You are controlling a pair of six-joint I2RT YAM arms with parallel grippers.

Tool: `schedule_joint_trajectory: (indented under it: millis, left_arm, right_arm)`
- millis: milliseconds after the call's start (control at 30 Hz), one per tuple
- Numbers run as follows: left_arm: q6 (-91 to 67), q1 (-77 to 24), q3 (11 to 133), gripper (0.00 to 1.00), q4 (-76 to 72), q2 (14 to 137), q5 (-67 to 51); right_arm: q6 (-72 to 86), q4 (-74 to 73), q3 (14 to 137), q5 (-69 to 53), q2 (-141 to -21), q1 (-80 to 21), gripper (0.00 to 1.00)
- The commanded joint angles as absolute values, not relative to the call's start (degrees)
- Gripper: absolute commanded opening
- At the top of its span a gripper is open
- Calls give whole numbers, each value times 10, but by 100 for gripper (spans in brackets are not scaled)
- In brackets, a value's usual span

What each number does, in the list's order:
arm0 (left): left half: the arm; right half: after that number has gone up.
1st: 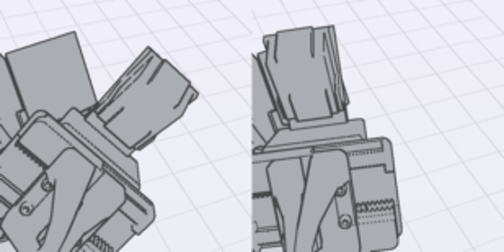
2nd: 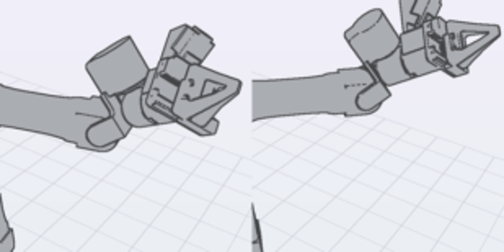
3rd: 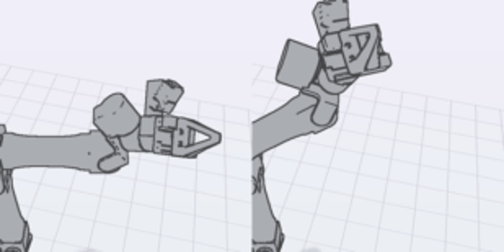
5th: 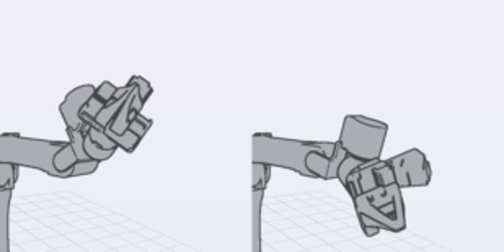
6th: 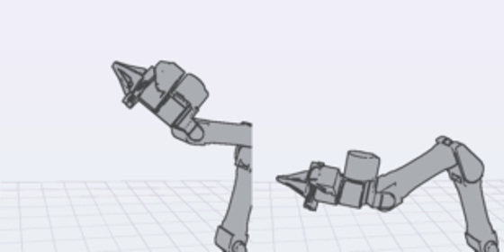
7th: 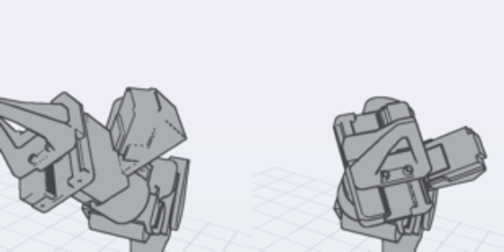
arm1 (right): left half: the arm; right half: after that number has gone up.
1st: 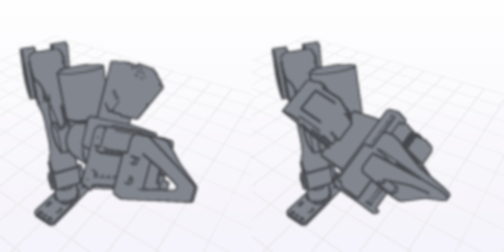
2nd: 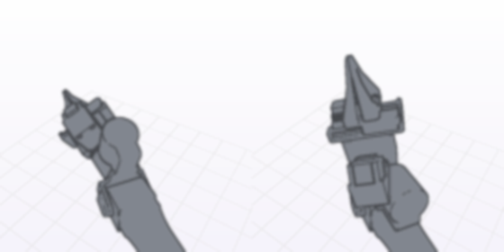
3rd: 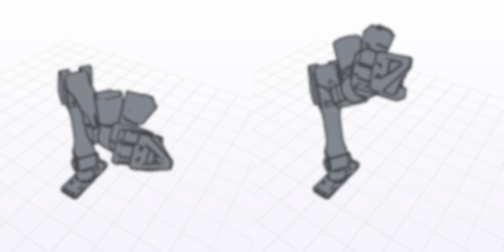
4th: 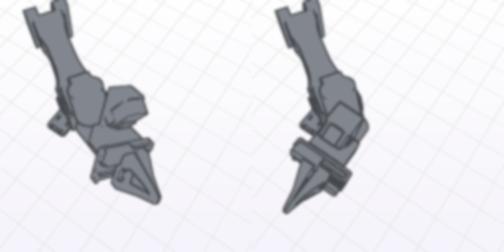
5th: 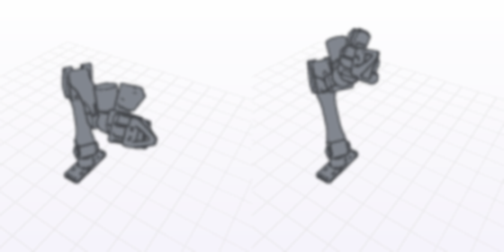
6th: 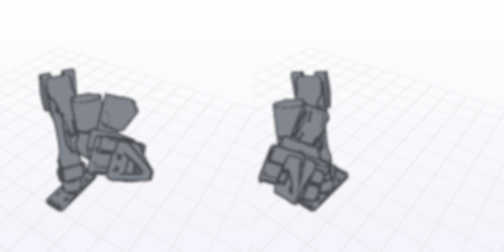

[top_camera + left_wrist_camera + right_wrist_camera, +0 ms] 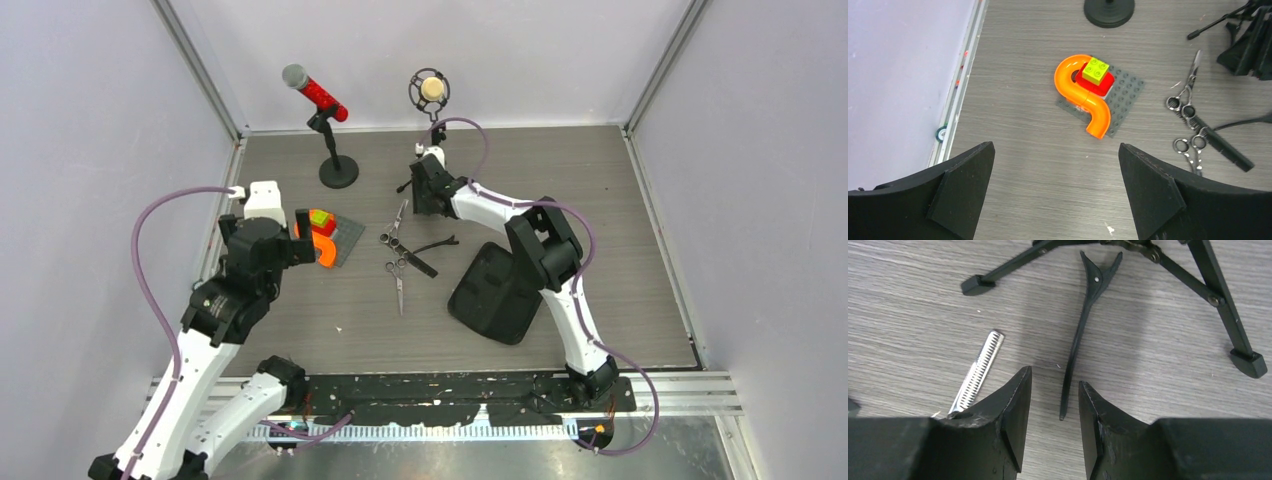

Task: Sort the hair-cutting tools
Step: Pick up the haircut tool at the center of the board.

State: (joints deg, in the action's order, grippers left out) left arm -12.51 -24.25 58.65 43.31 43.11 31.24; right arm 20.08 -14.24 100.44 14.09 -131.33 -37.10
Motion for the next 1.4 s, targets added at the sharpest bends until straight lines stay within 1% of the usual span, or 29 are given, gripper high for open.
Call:
schedule_joint_trajectory:
  millis: [0, 67, 133, 200, 300, 367, 400, 467, 567, 700, 867, 1100, 1200, 1367]
  left_arm:
    - [-98, -242, 545, 99, 377, 401, 343]
    - [-98, -242, 527, 99, 369, 388, 348]
    - [-98, -242, 506, 99, 362, 378, 353]
    - [-98, -242, 492, 99, 357, 368, 360]
    - [-97, -242, 472, 99, 346, 358, 371]
    - [-96, -242, 458, 99, 333, 353, 372]
    - [-97, -242, 453, 99, 327, 353, 370]
    - [-94, -242, 448, 99, 321, 352, 367]
    - [-95, -242, 448, 99, 319, 348, 360]
    - [-95, -242, 441, 99, 310, 337, 338]
    - [-92, -242, 430, 99, 293, 326, 275]
    - [-95, -242, 432, 99, 289, 330, 195]
    - [-98, -242, 431, 99, 282, 330, 155]
    - [-114, -242, 432, 99, 278, 335, 57]
  right_arm:
    - [215, -200, 1040, 174, -1322, -370, 38]
    - [214, -212, 1040, 182, -1326, -370, 38]
    - [212, -222, 1042, 182, -1335, -370, 35]
    - [212, -231, 1045, 180, -1342, -370, 26]
    - [207, -243, 1048, 186, -1343, -373, 21]
    - [204, -245, 1040, 184, -1335, -375, 15]
    - [201, -242, 1028, 183, -1324, -375, 9]
    - [193, -231, 995, 182, -1295, -380, 6]
    - [185, -219, 946, 168, -1243, -393, 5]
    - [191, -213, 863, 145, -1140, -409, 5]
    - [207, -214, 761, 132, -1026, -429, 5]
    - [227, -206, 597, 112, -823, -448, 5]
    - [219, -191, 537, 86, -745, -479, 5]
    - [214, -140, 431, 82, -662, -532, 5]
